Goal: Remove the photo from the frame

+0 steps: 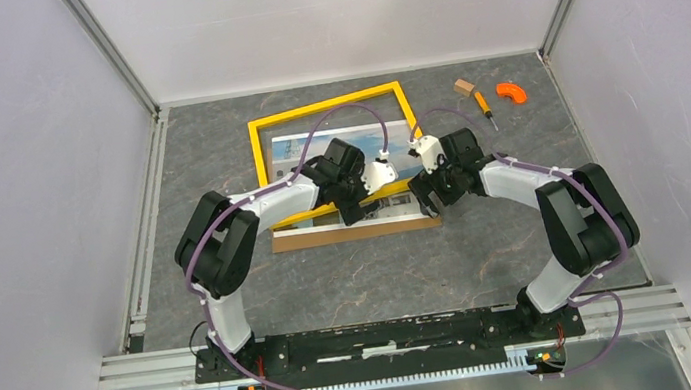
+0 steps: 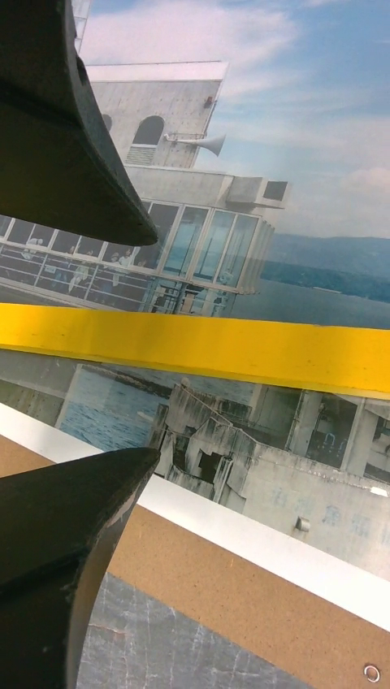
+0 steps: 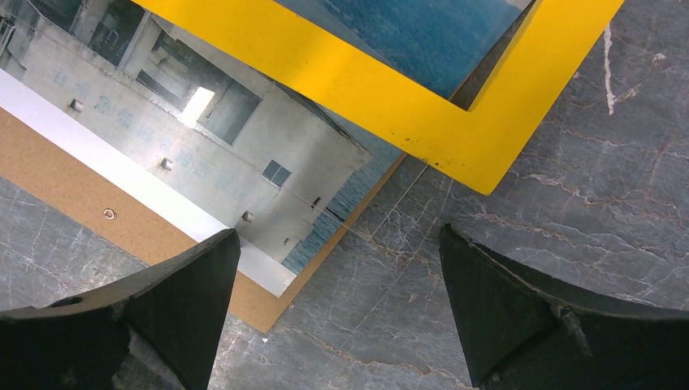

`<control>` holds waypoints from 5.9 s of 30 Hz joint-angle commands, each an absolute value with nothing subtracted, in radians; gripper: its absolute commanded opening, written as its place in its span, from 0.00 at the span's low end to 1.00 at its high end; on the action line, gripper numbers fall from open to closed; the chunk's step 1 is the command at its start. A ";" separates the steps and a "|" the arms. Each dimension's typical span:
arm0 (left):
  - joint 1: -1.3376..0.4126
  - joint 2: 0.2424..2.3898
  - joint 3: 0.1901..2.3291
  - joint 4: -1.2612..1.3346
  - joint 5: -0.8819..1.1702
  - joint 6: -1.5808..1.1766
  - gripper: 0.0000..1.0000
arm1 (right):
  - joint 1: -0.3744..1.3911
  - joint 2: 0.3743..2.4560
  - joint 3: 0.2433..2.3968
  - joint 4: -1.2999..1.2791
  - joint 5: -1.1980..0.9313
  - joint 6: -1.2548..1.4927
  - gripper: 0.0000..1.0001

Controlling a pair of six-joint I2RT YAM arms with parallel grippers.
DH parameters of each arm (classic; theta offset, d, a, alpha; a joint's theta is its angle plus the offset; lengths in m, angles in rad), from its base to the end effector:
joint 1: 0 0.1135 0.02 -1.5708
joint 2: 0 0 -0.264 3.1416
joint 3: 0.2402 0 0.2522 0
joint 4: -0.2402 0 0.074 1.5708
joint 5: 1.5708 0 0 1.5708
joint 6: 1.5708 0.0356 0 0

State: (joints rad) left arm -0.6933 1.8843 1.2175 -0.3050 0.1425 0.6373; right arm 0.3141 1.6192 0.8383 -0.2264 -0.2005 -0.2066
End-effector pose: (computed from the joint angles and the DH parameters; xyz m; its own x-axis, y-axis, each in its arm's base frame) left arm 0.2987 -0.2548 0.1701 -0.0975 0.8468 -0.5229 0.9359 0.2567 0.2412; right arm 0.2899 0.1016 0.1553 -0.7041 -0.4401 -0.5573 -0.5603 0.8265 0.0552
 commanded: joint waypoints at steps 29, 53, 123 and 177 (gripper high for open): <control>-0.436 1.689 1.275 -0.538 0.381 0.211 0.94 | 0.308 1.614 0.775 -0.308 -0.171 -0.239 0.98; 0.096 1.296 0.626 -0.247 0.710 -0.541 0.95 | 0.308 1.635 0.781 -0.322 -0.387 -0.231 0.98; 0.015 1.586 0.772 -0.324 0.713 -0.782 0.03 | 0.426 1.396 0.885 -0.368 -0.266 -0.455 0.86; 0.209 1.286 1.106 -0.759 0.538 -0.387 1.00 | 0.981 1.300 1.425 -0.683 0.157 -0.837 0.00</control>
State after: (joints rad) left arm 0.2070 1.2999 1.1198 -0.7982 0.5766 -0.4435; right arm 0.9783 1.3430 1.2919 -0.6319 0.1116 -0.7731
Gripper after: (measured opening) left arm 0.994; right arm 0.006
